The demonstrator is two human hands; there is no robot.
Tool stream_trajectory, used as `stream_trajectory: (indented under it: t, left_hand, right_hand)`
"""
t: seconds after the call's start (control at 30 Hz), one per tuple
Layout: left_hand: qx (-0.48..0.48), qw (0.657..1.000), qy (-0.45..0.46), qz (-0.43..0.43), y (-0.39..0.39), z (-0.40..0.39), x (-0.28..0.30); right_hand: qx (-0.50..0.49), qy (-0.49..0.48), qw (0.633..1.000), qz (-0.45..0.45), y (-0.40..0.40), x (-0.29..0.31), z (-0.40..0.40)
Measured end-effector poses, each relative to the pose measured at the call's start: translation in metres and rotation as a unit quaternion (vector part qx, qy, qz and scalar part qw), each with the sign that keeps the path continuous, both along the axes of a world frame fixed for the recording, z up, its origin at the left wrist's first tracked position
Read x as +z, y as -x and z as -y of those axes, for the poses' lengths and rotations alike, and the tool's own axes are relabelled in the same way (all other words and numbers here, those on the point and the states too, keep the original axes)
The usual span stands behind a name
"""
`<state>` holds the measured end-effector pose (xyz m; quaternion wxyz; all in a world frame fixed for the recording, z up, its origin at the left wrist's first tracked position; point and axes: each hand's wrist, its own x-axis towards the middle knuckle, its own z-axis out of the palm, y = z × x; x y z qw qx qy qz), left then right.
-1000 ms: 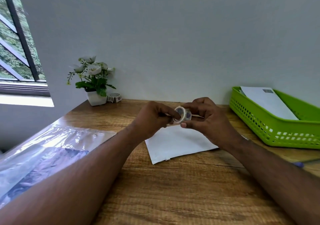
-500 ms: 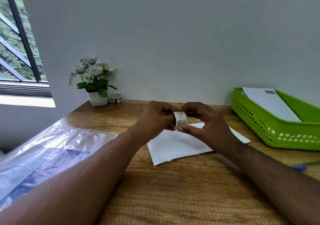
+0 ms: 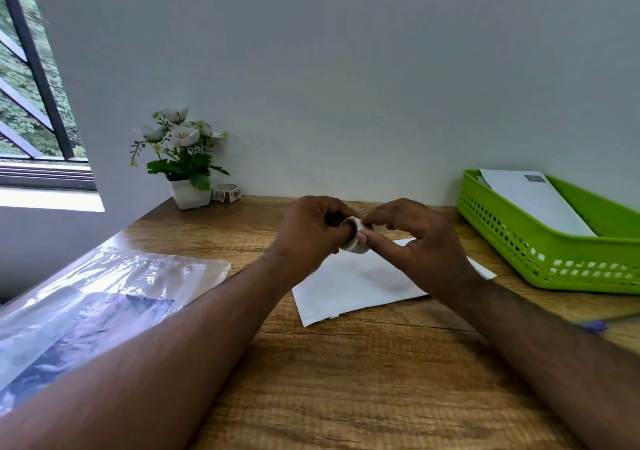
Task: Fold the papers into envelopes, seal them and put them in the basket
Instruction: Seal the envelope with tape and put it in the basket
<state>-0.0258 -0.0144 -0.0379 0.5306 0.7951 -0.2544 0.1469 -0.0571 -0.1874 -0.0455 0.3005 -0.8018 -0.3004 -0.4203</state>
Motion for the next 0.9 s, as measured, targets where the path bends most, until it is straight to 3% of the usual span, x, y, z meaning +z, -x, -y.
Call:
stream_trajectory:
  t: [0.27, 0.43, 0.6, 0.9]
  left_hand:
    - [0.044, 0.995, -0.048, 0.072, -0.0028, 0.0000, -0.0036]
    - [0.062, 0.992, -0.051, 0.100, -0.0016, -0.0004, -0.0018]
    - [0.068, 0.990, -0.063, 0.109, -0.0006, -0.0016, -0.0014]
    - [0.082, 0.988, -0.054, 0.117, -0.0019, -0.0011, -0.0031]
  right_hand:
    - [-0.043, 0.066, 0.996, 0.043, -0.0004, -0.0006, -0.0033]
    - [-0.062, 0.024, 0.998, -0.004, -0.0006, 0.0011, -0.0040]
    - [0.001, -0.058, 0.994, -0.093, -0.0009, -0.0015, -0.0027]
    - [0.017, -0.107, 0.989, -0.103, -0.0009, -0.0040, -0.0054]
